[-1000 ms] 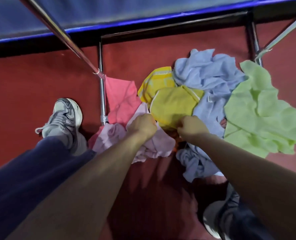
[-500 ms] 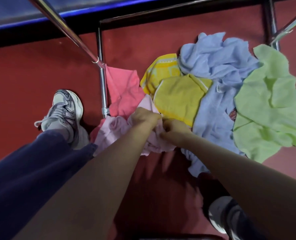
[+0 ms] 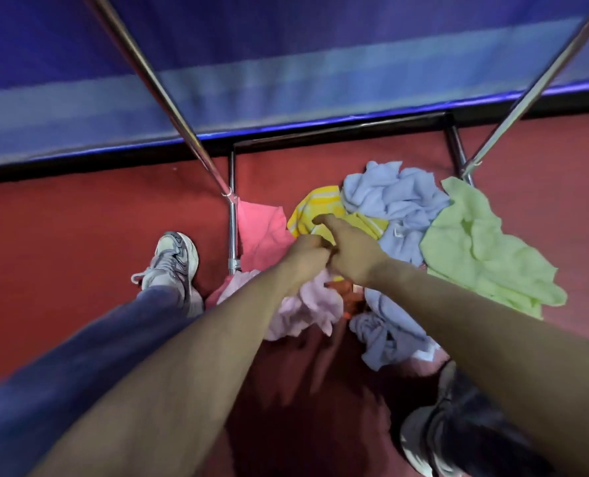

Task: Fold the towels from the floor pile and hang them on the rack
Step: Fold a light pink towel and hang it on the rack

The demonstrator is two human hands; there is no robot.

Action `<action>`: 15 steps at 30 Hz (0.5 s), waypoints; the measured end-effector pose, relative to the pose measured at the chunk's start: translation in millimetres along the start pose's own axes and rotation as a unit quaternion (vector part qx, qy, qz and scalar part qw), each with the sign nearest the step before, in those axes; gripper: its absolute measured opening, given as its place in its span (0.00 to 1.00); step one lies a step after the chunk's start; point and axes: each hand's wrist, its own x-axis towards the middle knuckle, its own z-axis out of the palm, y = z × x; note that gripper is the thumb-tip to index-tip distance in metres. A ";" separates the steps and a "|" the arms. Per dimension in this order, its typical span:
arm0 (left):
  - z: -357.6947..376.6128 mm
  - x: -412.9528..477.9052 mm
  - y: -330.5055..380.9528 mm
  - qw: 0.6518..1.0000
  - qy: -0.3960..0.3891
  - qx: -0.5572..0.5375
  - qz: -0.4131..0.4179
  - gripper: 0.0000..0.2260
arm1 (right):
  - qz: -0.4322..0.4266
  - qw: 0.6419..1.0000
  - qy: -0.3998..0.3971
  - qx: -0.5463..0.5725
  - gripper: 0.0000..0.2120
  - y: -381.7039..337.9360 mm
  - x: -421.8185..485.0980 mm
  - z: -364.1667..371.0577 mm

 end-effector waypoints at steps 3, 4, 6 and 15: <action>-29.8 -42.9 26.5 0.994 -0.030 0.008 0.105 0.05 | 0.008 0.997 -0.074 0.014 0.24 -36.2 -22.3 -41.3; -41.0 -59.6 33.2 0.992 -0.034 0.007 0.124 0.08 | 0.013 0.996 -0.089 0.019 0.18 -48.4 -31.2 -54.1; -63.1 -94.7 47.8 0.987 -0.028 0.011 0.158 0.06 | 0.018 0.994 -0.110 0.010 0.08 -72.1 -52.5 -79.8; -127.8 -235.9 91.0 0.949 0.039 0.193 0.245 0.22 | -0.058 0.983 0.171 0.038 0.13 -179.2 -154.5 -214.6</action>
